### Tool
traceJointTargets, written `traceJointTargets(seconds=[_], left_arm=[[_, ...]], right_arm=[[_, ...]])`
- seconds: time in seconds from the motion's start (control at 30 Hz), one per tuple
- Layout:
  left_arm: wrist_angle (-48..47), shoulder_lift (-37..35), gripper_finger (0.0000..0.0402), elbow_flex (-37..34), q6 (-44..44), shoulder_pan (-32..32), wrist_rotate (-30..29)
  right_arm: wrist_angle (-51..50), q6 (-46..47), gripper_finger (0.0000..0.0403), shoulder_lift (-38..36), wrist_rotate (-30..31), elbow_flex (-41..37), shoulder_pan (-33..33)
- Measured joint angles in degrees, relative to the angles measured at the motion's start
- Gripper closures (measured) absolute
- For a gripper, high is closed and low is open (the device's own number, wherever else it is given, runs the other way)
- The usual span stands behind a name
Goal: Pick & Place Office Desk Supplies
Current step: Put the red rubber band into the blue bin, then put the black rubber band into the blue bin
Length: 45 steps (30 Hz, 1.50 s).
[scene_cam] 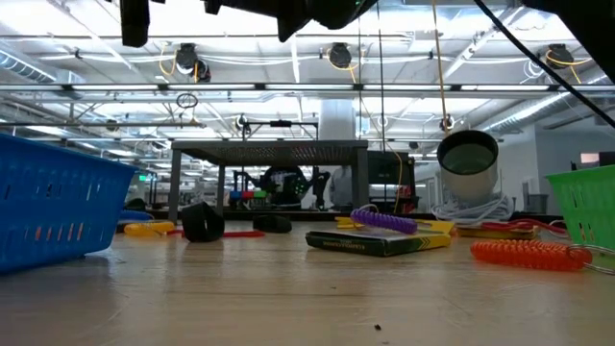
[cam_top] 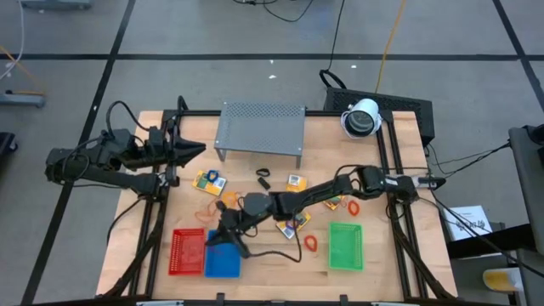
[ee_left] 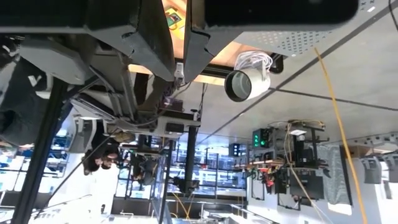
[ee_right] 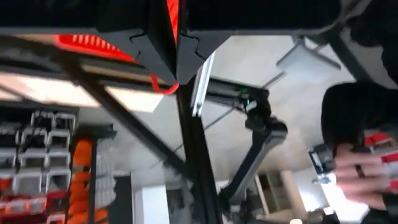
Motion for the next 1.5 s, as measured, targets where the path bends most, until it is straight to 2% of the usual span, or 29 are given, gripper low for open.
traceJointTargets(seconds=[0.53, 0.73, 1.07, 1.2, 1.33, 1.5], left_arm=[[-0.16, 0.00, 0.0360, 0.00, -2.22, 0.00, -0.21], [-0.20, 0.00, 0.0360, 0.00, -2.25, 0.00, -0.21], [-1.31, 0.11, 0.0360, 0.00, -2.31, 0.00, -0.21], [-2.35, 0.11, 0.0360, 0.00, -2.39, 0.00, -0.21], [-2.79, 0.11, 0.0360, 0.00, -2.43, 0.00, -0.21], [-3.36, 0.11, 0.0360, 0.00, -2.79, 0.00, -0.20]], right_arm=[[-14.11, -6.22, 0.0403, -0.24, -0.04, -0.38, 0.63], [-14.87, -6.22, 0.0403, -0.24, 0.05, -0.61, 0.61], [-11.78, -6.00, 0.0403, -0.24, 0.35, -7.16, 0.61], [-11.25, -4.37, 0.0402, -0.24, 4.12, -8.12, 0.61], [-9.10, -2.90, 0.0380, -0.24, 4.64, -8.15, 0.61], [-6.54, -2.55, 0.0322, -0.24, 4.64, -8.15, 1.01]])
